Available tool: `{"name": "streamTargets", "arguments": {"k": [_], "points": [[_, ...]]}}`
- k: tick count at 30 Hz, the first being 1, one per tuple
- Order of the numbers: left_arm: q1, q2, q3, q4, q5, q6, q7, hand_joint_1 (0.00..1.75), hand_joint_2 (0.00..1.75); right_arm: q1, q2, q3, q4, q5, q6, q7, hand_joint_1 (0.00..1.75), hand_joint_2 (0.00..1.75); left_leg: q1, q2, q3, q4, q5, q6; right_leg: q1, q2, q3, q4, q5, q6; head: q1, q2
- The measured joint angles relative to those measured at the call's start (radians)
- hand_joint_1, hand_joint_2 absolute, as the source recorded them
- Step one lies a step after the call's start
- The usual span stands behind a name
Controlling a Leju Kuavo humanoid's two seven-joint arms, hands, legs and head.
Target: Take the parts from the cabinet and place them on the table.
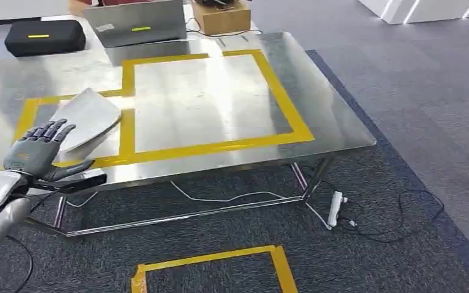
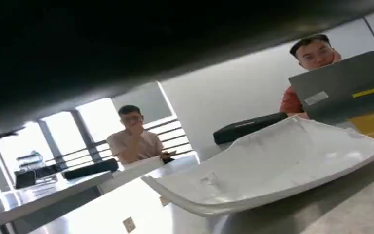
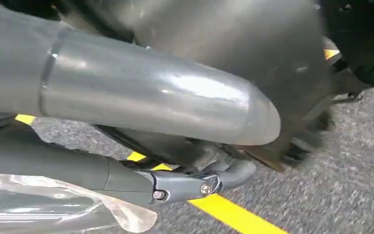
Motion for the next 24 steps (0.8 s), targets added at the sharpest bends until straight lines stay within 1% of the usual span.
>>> {"name": "streamTargets", "arguments": {"k": [1,2,3,4,5,6,7,8,9,10,11,12,13,14,15,16,17,18,19,20,21,22,23,24], "points": [[0.001,0.004,0.001,-0.003,0.0,0.003,0.0,0.0,0.0,0.001,0.0,0.0,0.0,0.0,0.0,0.0,0.0,0.0,0.002,0.0,-0.004,0.0,0.009,-0.004,0.003,0.001,-0.006,0.001,0.001,-0.001,0.002,0.0],[0.005,0.006,0.002,-0.007,0.001,0.003,0.0,0.0,0.0,0.003,0.0,0.0,0.0,0.0,0.0,0.0,0.0,0.0,0.003,0.0,-0.007,-0.001,0.018,-0.01,0.004,0.001,-0.011,0.003,0.004,-0.005,0.003,0.0],[0.011,0.01,0.003,-0.011,0.001,0.005,0.0,0.0,0.0,0.006,0.0,0.0,0.0,0.0,0.0,0.001,0.0,0.0,0.0,-0.001,-0.01,-0.003,0.024,-0.017,0.0,0.0,-0.021,-0.004,0.017,-0.017,0.003,0.0],[0.016,0.012,0.004,-0.014,0.001,0.006,0.0,0.0,0.0,0.005,0.0,0.0,0.0,0.0,0.0,0.002,0.0,0.0,0.005,0.0,-0.016,0.003,0.002,-0.023,-0.005,-0.005,-0.023,-0.008,0.029,-0.026,0.002,0.0],[0.017,0.017,0.007,-0.016,0.002,0.006,0.0,0.0,0.0,0.005,0.0,0.0,0.0,0.0,-0.001,0.002,0.0,0.0,0.006,0.0,-0.03,0.036,-0.048,-0.031,-0.005,-0.005,-0.036,-0.007,0.037,-0.036,0.0,0.0],[0.019,0.019,0.01,-0.017,0.002,0.006,0.001,0.0,0.0,0.005,0.0,0.0,0.0,0.0,-0.001,0.002,0.0,0.0,0.009,0.0,-0.048,0.1,-0.105,-0.037,-0.004,-0.007,-0.048,-0.007,0.047,-0.039,-0.002,0.0],[0.024,0.02,0.014,-0.019,0.003,0.008,0.001,0.0,0.0,0.005,0.0,0.0,0.0,0.0,0.0,0.002,0.0,0.0,0.011,0.0,-0.07,0.184,-0.158,-0.042,-0.003,-0.008,-0.061,-0.006,0.057,-0.04,-0.001,0.0],[0.031,0.02,0.017,-0.023,0.004,0.01,0.001,0.0,0.0,0.005,0.0,0.0,0.0,0.0,0.0,0.002,0.0,0.0,0.013,0.0,-0.085,0.257,-0.192,-0.046,-0.003,-0.008,-0.074,-0.005,0.067,-0.04,-0.001,0.0],[0.039,0.02,0.021,-0.026,0.007,0.014,0.001,0.0,0.0,0.006,0.0,0.0,0.0,0.0,0.0,0.002,0.0,0.0,0.015,0.0,-0.087,0.302,-0.198,-0.049,-0.003,-0.009,-0.088,-0.003,0.077,-0.039,-0.001,0.0],[0.049,0.023,0.025,-0.032,0.012,0.018,0.001,0.0,0.0,0.006,0.0,0.0,0.0,-0.001,-0.001,0.002,0.0,0.0,0.018,0.0,-0.069,0.303,-0.172,-0.051,-0.003,-0.009,-0.106,0.002,0.086,-0.037,-0.002,0.0],[0.058,0.026,0.029,-0.04,0.015,0.023,0.001,0.0,0.0,0.006,0.0,0.0,0.0,-0.001,-0.002,0.002,0.0,0.0,0.021,0.0,-0.036,0.268,-0.134,-0.051,-0.004,-0.009,-0.122,0.007,0.094,-0.035,-0.001,0.0],[0.066,0.03,0.035,-0.051,0.019,0.028,0.001,0.0,0.0,0.006,0.0,0.0,0.0,-0.002,-0.002,0.002,0.0,0.0,0.023,0.0,0.016,0.197,-0.097,-0.051,-0.004,-0.009,-0.138,0.013,0.101,-0.031,0.0,0.0],[0.075,0.034,0.042,-0.064,0.024,0.034,0.001,0.0,0.0,0.006,0.0,0.0,0.0,-0.003,-0.002,0.001,0.0,0.0,0.024,0.0,0.077,0.112,-0.083,-0.051,-0.005,-0.008,-0.149,0.02,0.107,-0.027,0.0,0.0],[0.084,0.036,0.052,-0.078,0.024,0.039,0.001,0.0,0.0,0.006,0.0,0.0,0.0,-0.003,-0.003,0.0,0.0,0.0,0.025,0.0,0.128,0.027,-0.116,-0.048,-0.003,-0.008,-0.157,0.024,0.112,-0.02,0.0,0.0],[0.096,0.038,0.061,-0.095,0.027,0.046,0.001,0.0,0.0,0.006,0.0,-0.001,0.0,-0.005,-0.003,0.0,0.0,0.0,0.018,-0.003,0.158,-0.026,-0.131,-0.038,0.0,-0.008,-0.161,0.027,0.119,-0.013,0.004,0.0],[0.117,0.042,0.072,-0.11,0.032,0.055,0.002,0.0,0.0,0.006,0.0,-0.001,0.0,-0.009,-0.004,-0.001,0.0,0.0,0.015,-0.001,0.146,-0.016,-0.124,-0.031,-0.001,-0.008,-0.16,0.023,0.132,-0.007,0.009,0.0],[0.139,0.047,0.082,-0.125,0.034,0.061,0.004,0.0,0.0,0.007,0.0,-0.001,0.0,-0.012,-0.005,-0.002,0.0,0.0,0.011,-0.001,0.146,-0.015,-0.122,-0.027,-0.004,-0.007,-0.163,0.019,0.141,-0.001,0.011,0.0],[0.164,0.05,0.093,-0.142,0.033,0.064,0.006,0.0,0.0,0.01,0.0,-0.002,0.0,-0.014,-0.005,-0.002,0.0,0.0,0.01,0.0,0.139,-0.018,-0.112,-0.016,-0.004,-0.005,-0.164,0.015,0.15,0.005,0.016,0.0],[0.191,0.05,0.104,-0.159,0.034,0.068,0.008,0.0,0.0,0.013,0.0,-0.005,0.0,-0.017,-0.005,-0.003,0.0,0.0,0.018,0.005,0.134,-0.027,-0.098,-0.002,-0.007,-0.002,-0.172,0.017,0.14,0.011,0.016,0.0],[0.218,0.049,0.119,-0.181,0.037,0.075,0.011,0.0,0.0,0.014,0.0,-0.008,0.0,-0.022,-0.006,-0.006,0.0,0.0,0.016,0.008,0.123,-0.027,-0.089,0.005,-0.007,-0.004,-0.186,0.038,0.096,0.014,0.018,0.0],[0.253,0.05,0.134,-0.2,0.042,0.082,0.015,0.0,0.0,0.014,0.0,-0.012,0.0,-0.023,-0.006,-0.008,0.0,0.0,0.015,0.01,0.11,-0.026,-0.079,0.014,-0.007,-0.004,-0.204,0.097,0.026,0.018,0.026,0.0],[0.285,0.05,0.15,-0.219,0.043,0.088,0.017,0.0,0.0,0.014,0.0,-0.016,0.0,-0.026,-0.006,-0.008,0.0,0.0,0.013,0.011,0.097,-0.025,-0.069,0.016,-0.006,-0.004,-0.221,0.178,-0.034,0.02,0.034,0.0],[0.316,0.048,0.163,-0.232,0.045,0.091,0.018,0.0,0.0,0.014,0.0,-0.018,0.0,-0.031,-0.006,-0.01,0.0,0.0,0.011,0.012,0.084,-0.024,-0.06,0.017,-0.006,-0.004,-0.235,0.254,-0.073,0.022,0.037,0.0],[0.351,0.047,0.178,-0.245,0.05,0.094,0.018,0.0,0.0,0.015,0.0,-0.022,0.0,-0.034,-0.006,-0.011,0.0,0.0,0.008,0.013,0.07,-0.023,-0.05,0.018,-0.005,-0.004,-0.24,0.312,-0.086,0.022,0.042,0.0]]}}
